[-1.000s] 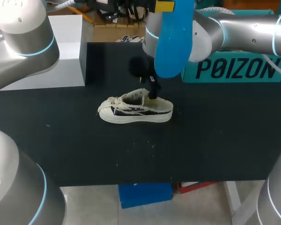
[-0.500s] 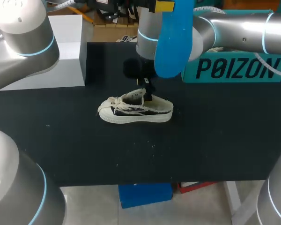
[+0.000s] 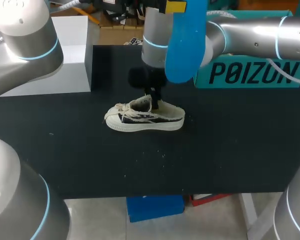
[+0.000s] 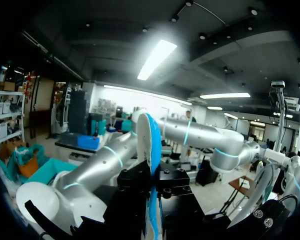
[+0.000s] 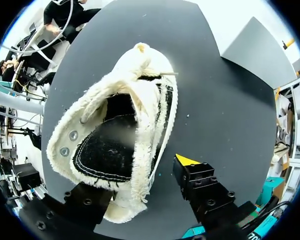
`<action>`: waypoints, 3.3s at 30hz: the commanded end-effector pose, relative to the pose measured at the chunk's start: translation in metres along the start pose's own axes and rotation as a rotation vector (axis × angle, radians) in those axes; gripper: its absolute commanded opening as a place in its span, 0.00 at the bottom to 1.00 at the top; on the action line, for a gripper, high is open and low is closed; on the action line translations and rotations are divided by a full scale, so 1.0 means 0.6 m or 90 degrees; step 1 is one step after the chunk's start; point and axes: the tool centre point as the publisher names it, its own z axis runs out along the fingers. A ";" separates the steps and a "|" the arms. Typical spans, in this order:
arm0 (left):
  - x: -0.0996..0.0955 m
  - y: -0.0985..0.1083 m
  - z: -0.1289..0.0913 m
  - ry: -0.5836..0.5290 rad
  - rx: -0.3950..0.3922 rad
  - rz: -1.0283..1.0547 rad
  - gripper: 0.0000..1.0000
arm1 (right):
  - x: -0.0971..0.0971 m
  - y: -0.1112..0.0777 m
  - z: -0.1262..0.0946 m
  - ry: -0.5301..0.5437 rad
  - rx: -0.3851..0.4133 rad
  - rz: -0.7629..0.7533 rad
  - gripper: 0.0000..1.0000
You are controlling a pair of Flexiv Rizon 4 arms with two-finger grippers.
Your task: Take the shoe out of the shoebox, open the shoe tongue, remove and reinsert the insole, then place the shoe into the shoebox
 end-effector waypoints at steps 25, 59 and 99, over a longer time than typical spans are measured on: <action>-0.001 0.001 0.002 -0.001 0.001 0.001 0.00 | -0.004 0.004 -0.012 0.016 0.000 0.001 0.00; -0.001 0.001 0.002 -0.001 0.001 0.001 0.00 | -0.037 -0.091 -0.184 -0.236 0.034 1.218 0.00; -0.001 0.001 0.002 -0.001 0.001 0.001 0.00 | -0.021 -0.062 -0.043 -0.303 0.024 1.206 0.00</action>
